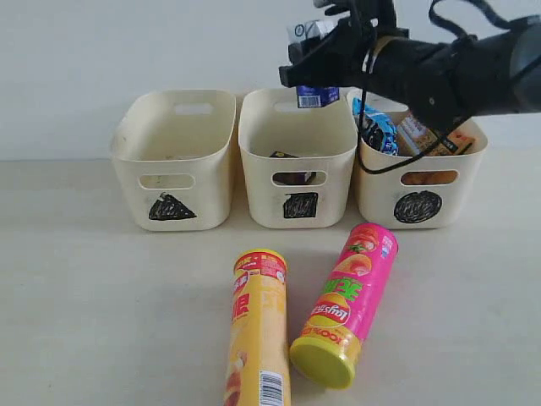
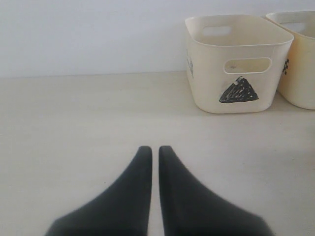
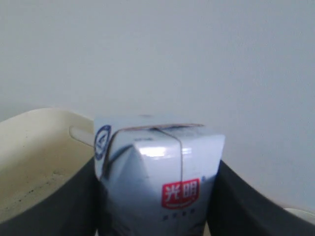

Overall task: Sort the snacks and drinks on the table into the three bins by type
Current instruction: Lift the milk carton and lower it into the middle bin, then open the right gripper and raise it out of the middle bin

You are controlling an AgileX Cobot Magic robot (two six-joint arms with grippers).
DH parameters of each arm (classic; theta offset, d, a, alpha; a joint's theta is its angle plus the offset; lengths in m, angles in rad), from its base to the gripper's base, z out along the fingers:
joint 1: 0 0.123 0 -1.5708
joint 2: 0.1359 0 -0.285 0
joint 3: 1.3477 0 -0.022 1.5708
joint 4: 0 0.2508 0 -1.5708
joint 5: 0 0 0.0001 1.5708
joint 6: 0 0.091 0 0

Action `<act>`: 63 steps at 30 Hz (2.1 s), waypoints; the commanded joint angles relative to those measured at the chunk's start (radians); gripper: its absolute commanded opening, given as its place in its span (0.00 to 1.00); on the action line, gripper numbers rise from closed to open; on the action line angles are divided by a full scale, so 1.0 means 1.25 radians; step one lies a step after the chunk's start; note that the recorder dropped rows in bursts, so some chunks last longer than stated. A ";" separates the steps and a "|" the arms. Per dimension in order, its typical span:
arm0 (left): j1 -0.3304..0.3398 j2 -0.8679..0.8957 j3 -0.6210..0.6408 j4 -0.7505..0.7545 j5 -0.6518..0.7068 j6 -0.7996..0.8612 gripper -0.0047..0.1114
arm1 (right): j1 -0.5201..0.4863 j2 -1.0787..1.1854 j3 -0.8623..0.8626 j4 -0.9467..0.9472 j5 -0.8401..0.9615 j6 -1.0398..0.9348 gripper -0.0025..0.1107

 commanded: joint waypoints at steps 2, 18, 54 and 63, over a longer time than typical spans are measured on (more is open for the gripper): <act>0.000 -0.001 0.002 -0.001 -0.002 -0.006 0.08 | -0.029 0.085 -0.012 0.011 -0.223 0.004 0.02; 0.000 -0.001 0.002 -0.001 -0.002 -0.006 0.08 | -0.028 0.220 -0.143 -0.024 -0.108 0.048 0.47; 0.000 -0.001 0.002 -0.001 -0.002 -0.006 0.08 | -0.064 -0.087 -0.143 -0.144 0.964 -0.068 0.02; 0.000 -0.001 0.002 -0.001 -0.002 -0.006 0.08 | -0.305 -0.287 0.057 0.026 0.862 -0.019 0.02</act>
